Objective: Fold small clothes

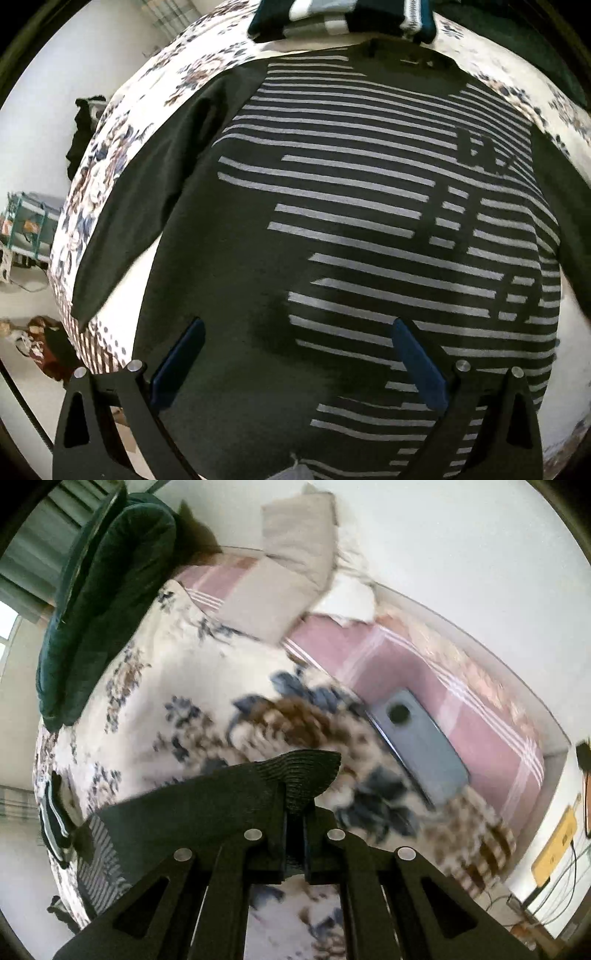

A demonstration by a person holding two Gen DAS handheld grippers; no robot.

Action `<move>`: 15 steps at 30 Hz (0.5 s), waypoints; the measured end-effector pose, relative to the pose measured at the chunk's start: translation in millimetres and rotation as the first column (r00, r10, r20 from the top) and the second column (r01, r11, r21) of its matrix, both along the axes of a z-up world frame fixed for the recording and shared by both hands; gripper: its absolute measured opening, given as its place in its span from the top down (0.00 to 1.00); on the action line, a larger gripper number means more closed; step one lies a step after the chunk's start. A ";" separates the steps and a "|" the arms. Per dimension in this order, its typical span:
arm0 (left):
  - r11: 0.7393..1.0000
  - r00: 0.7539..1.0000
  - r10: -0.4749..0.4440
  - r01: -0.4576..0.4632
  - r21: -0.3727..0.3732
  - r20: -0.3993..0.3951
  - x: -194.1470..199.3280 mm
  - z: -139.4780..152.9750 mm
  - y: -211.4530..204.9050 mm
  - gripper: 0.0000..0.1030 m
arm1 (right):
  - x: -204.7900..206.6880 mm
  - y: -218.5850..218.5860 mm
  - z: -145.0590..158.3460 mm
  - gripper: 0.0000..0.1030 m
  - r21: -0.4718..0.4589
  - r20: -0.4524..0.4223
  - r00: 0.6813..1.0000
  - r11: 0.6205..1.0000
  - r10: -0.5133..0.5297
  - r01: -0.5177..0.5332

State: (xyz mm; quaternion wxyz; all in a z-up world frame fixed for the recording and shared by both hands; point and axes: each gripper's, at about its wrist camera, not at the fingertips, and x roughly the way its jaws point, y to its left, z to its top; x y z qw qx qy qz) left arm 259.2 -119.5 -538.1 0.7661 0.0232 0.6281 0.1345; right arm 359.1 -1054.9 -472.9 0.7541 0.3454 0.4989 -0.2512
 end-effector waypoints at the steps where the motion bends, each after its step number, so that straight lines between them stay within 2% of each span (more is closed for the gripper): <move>1: 1.000 1.000 0.011 -0.011 -0.004 0.003 -0.4 0.1 6.7 0.00 | 11.5 4.0 7.9 0.95 0.009 0.002 1.000 1.000 0.006 -0.006; 2: 1.000 1.000 0.023 -0.023 -0.001 0.008 -1.3 0.4 14.9 0.00 | 22.9 11.0 27.2 0.95 0.028 0.008 1.000 1.000 0.009 -0.010; 4: 0.999 0.999 0.038 -0.038 0.004 0.018 -2.6 0.8 30.5 0.00 | 41.9 32.1 37.1 0.95 0.087 0.018 1.000 0.996 0.012 -0.014; 8: 0.996 0.996 0.082 -0.083 0.037 0.040 -7.5 1.5 74.2 0.00 | 79.1 111.2 34.2 0.94 0.231 0.060 0.998 0.972 0.018 -0.032; 10: 0.991 0.992 0.120 -0.122 0.052 0.049 -10.9 1.2 106.0 0.00 | 105.7 171.1 25.3 0.94 0.286 0.076 0.996 0.956 0.042 -0.062; 13: 0.977 0.978 0.200 -0.203 0.065 0.053 -18.5 1.2 159.9 0.00 | 155.5 276.5 5.2 0.94 0.322 0.096 0.988 0.935 0.123 -0.148; 15: 0.965 0.966 0.250 -0.253 0.064 0.061 -25.4 2.9 190.9 0.00 | 197.8 359.8 -10.1 0.94 0.309 0.097 0.973 0.923 0.211 -0.231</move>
